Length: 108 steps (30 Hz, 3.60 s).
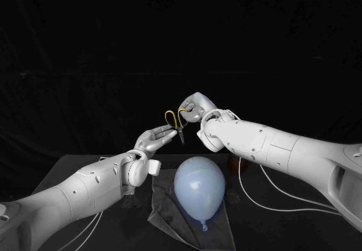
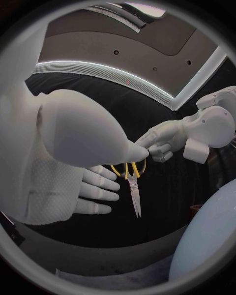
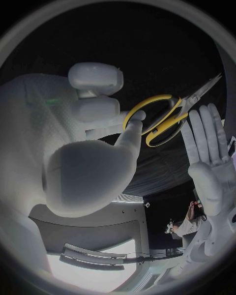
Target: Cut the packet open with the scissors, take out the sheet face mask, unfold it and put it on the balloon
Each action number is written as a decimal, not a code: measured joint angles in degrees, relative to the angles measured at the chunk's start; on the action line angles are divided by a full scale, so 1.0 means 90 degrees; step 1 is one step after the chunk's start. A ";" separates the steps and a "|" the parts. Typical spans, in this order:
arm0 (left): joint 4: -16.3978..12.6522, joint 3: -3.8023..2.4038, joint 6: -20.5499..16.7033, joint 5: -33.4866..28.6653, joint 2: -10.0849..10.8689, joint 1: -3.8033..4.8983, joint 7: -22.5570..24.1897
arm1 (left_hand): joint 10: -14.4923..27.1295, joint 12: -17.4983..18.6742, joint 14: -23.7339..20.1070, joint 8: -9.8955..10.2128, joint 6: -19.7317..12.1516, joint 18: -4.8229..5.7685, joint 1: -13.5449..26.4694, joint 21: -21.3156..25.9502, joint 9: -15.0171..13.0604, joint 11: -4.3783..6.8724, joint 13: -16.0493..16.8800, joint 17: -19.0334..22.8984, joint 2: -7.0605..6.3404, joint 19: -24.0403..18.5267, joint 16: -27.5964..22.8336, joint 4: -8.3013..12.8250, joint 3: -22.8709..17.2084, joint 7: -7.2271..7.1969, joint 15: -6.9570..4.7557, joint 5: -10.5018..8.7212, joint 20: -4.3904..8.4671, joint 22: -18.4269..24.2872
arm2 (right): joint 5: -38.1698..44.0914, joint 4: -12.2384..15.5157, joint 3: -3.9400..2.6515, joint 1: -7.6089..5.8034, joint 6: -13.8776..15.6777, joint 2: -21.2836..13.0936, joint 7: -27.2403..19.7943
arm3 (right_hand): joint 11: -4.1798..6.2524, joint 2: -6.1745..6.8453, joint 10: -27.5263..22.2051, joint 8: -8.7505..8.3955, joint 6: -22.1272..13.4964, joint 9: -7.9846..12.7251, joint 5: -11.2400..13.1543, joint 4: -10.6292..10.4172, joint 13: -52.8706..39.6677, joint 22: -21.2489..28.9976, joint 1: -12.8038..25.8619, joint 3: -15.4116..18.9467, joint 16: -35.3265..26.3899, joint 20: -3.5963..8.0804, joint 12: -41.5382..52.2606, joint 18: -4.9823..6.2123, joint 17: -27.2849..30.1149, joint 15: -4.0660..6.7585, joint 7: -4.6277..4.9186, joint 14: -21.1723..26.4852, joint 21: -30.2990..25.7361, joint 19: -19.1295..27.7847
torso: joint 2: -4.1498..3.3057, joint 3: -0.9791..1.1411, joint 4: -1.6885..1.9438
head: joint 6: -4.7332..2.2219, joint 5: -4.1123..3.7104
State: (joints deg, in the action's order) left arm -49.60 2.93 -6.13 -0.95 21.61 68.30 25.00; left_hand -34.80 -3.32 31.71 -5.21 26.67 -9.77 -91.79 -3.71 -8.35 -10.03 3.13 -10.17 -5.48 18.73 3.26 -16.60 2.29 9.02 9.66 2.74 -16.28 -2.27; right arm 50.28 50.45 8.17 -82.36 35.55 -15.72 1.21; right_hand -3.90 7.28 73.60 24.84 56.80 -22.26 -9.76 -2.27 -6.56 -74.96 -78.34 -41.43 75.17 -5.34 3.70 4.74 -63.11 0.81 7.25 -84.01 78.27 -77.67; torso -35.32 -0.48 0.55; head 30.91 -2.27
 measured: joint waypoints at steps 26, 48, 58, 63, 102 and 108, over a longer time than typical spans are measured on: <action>0.0662 -0.0010 0.0188 -0.0264 -0.0465 0.0000 -0.0316 | -0.1480 -0.0274 0.0369 -0.0662 0.1788 0.0009 -0.0422 0.0000 -0.0533 -0.0060 0.0101 -0.0034 0.0725 0.0026 0.0037 0.0053 -0.0021 0.0188 0.0021 0.0000 -0.0025 -0.0008 | -0.0095 0.0335 -0.0015 0.0011 -0.0010 0.0016 -0.0190 | 0.0000 0.0053 0.0000 -0.0005 -0.0001 -0.0009 -0.0039 0.0025 -0.0005 0.0001 0.0052 0.0010 0.0001 0.0000 0.0019 -0.0042 -0.0014 0.0000 -0.0001 0.0000 0.0018 0.0001 | 0.0002 0.0001 0.0001 | -0.0002 0.0065; 0.0664 -0.0009 0.0278 -0.0342 -0.0475 0.0000 -0.0288 | -0.3056 -0.0365 0.1905 -0.1271 0.3033 -0.0054 -0.0973 -0.0267 -0.0804 0.0281 0.0056 -0.0308 0.1350 0.1062 0.0432 0.0018 -0.0745 -0.0209 -0.0174 -0.0032 0.0101 -0.0109 | -0.0092 0.0251 -0.0016 0.0013 -0.0070 0.0011 -0.0179 | 0.0000 0.0016 0.0000 0.0020 -0.0012 -0.0015 -0.0033 0.0024 -0.0012 0.0006 0.0068 0.0012 0.0019 -0.0001 0.0001 -0.0046 -0.0014 0.0000 -0.0011 0.0000 0.0016 0.0002 | -0.0001 -0.0012 0.0011 | 0.0033 0.0098; 0.0675 -0.0011 0.0155 -0.0311 -0.0450 -0.0002 -0.0225 | -0.3255 -0.0217 0.1951 -0.1376 0.3064 -0.0053 -0.0992 -0.0267 -0.0823 0.0309 0.0055 -0.0300 0.1336 0.1062 0.0431 -0.0115 -0.0947 -0.0242 -0.0175 -0.0015 0.0101 -0.0096 | -0.0181 0.0079 -0.0013 0.0012 -0.0338 -0.0036 -0.0124 | -0.0241 0.0089 -0.0774 -0.0346 -0.0707 -0.0003 -0.0116 0.0111 0.0107 0.0901 0.0387 0.0537 -0.0651 -0.0207 -0.0001 0.0064 0.1103 -0.0276 0.0315 0.0428 -0.0843 0.0952 | -0.0004 -0.0012 0.0007 | 0.0049 0.0131; 0.0691 -0.0011 0.0033 -0.0294 -0.0398 -0.0002 -0.0201 | -0.3317 -0.0162 0.1974 -0.1377 0.3063 -0.0051 -0.1005 -0.0267 -0.0823 0.0282 0.0055 -0.0293 0.1322 0.1076 0.0431 -0.0192 -0.1024 -0.0243 -0.0152 -0.0015 0.0087 -0.0096 | -0.0286 0.0028 -0.0003 0.0011 -0.0684 -0.0146 -0.0129 | -0.0478 0.0461 -0.1961 -0.1006 -0.1429 0.0222 0.0272 0.0042 0.0312 0.2971 0.0521 0.1207 -0.2418 -0.0463 -0.0009 0.0554 0.3081 -0.0512 0.0355 0.2087 -0.3203 0.3101 | -0.0004 -0.0009 0.0007 | 0.0062 0.0143; 0.1194 -0.0007 0.2206 0.2625 0.0221 0.0751 -0.2147 | -0.3703 -0.0038 0.3020 -0.1777 0.2937 -0.0027 -0.0195 -0.1257 -0.1037 0.0261 0.0057 -0.0454 0.0479 0.3393 0.0629 -0.0130 -0.2718 -0.0135 -0.0377 0.0001 0.0135 -0.0455 | 0.1829 0.2345 0.0062 -0.0234 -0.1180 -0.2206 -0.1765 | -0.0314 0.0085 -0.1030 -0.1877 -0.0069 0.0720 0.0597 0.0297 0.0347 0.4559 -0.0427 0.1432 -0.6541 -0.0186 -0.0025 0.0504 0.5230 -0.0313 0.0248 0.1108 -0.4832 0.1304 | -0.0032 0.0082 -0.0014 | 0.0092 0.0400; 0.1286 0.0010 0.2944 0.2747 0.0183 0.0826 -0.2503 | -0.3702 -0.0032 0.3020 -0.1778 0.2936 -0.0026 -0.0127 -0.1257 -0.1038 0.0261 0.0057 -0.0462 0.0412 0.3393 0.0628 0.0027 -0.2875 -0.0135 -0.0377 -0.0001 0.0135 -0.0461 | 0.3296 0.2444 0.0070 -0.0252 -0.1315 -0.1849 -0.1417 | -0.0163 0.0449 -0.0850 -0.1989 -0.0159 0.0723 0.0635 0.0193 0.0324 0.0849 -0.0062 0.0880 -0.5590 -0.0059 -0.0025 0.0046 0.4258 -0.0126 0.0175 0.0224 -0.1100 -0.0203 | -0.0046 0.0122 -0.0018 | 0.0090 0.0431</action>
State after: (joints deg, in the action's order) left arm -38.02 3.02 20.36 23.78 23.26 75.73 2.48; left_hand -68.12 -3.60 58.89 -21.21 53.10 -10.01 -92.93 -15.03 -17.69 -7.68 3.64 -14.32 -1.77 49.26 8.91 -16.36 -23.58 7.81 6.27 2.73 -15.06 -6.43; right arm 79.95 72.45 8.80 -84.62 23.71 -32.36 -11.55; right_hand -5.37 11.31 65.95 6.94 55.37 -15.76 -4.05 -0.53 -3.65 -67.32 -78.89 -33.52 24.85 -5.87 3.48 5.16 -24.79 -0.32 8.82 -81.99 68.37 -79.50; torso -35.73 0.62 0.40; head 31.72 1.60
